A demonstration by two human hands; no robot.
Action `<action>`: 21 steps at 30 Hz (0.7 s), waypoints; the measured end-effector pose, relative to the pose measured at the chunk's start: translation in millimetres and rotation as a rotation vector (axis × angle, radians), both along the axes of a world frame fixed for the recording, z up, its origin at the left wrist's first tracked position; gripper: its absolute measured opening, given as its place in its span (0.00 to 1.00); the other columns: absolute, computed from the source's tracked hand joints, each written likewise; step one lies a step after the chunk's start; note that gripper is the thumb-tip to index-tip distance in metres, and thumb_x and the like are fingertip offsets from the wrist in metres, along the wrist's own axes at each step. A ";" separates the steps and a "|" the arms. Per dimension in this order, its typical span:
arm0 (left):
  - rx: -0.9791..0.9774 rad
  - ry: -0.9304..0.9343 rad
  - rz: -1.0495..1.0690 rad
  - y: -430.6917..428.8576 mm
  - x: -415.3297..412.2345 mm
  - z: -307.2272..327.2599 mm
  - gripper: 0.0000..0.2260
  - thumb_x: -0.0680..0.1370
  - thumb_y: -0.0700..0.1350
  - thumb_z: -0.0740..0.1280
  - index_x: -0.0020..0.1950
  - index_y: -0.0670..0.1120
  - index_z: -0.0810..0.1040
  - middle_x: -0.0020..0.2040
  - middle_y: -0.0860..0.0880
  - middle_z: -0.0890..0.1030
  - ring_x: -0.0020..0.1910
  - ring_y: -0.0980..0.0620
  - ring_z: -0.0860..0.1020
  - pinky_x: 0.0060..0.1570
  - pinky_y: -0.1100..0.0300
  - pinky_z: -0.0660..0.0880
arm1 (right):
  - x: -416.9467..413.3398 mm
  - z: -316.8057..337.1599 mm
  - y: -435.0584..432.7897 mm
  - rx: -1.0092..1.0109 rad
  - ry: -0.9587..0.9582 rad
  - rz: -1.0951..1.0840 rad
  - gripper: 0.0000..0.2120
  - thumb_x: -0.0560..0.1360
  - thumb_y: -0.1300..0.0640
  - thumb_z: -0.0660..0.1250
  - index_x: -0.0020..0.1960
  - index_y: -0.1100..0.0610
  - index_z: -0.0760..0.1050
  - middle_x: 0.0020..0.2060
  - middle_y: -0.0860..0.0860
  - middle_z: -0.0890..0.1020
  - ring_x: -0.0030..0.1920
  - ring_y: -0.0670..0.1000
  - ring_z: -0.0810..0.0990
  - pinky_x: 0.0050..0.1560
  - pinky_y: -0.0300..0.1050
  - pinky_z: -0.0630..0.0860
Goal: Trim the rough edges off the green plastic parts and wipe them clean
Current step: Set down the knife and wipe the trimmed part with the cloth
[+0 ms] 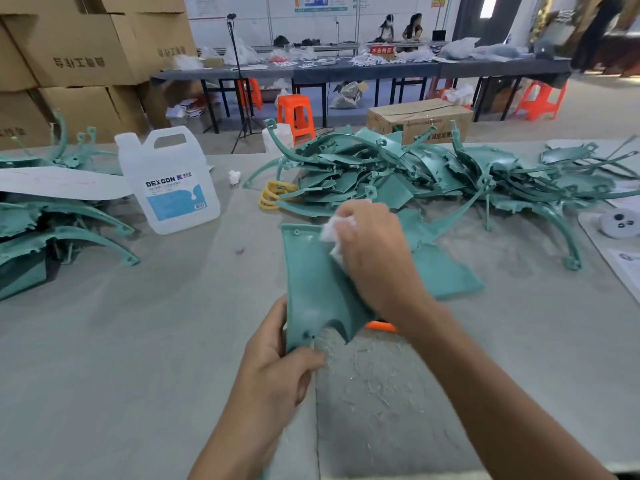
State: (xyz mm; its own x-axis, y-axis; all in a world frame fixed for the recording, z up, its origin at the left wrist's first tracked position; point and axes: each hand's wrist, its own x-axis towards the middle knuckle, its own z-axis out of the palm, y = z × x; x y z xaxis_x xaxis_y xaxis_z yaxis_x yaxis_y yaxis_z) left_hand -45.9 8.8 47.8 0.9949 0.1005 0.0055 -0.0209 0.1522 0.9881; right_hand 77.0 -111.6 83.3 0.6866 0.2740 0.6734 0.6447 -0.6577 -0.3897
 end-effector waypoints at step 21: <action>0.633 -0.336 -0.025 38.5 -3.1 11.1 0.27 0.70 0.35 0.64 0.58 0.66 0.78 0.50 0.61 0.83 0.50 0.61 0.79 0.53 0.68 0.74 | 13.4 -4.0 -53.2 0.707 0.991 0.443 0.33 0.83 0.34 0.52 0.39 0.57 0.82 0.29 0.54 0.81 0.39 0.57 0.84 0.42 0.59 0.77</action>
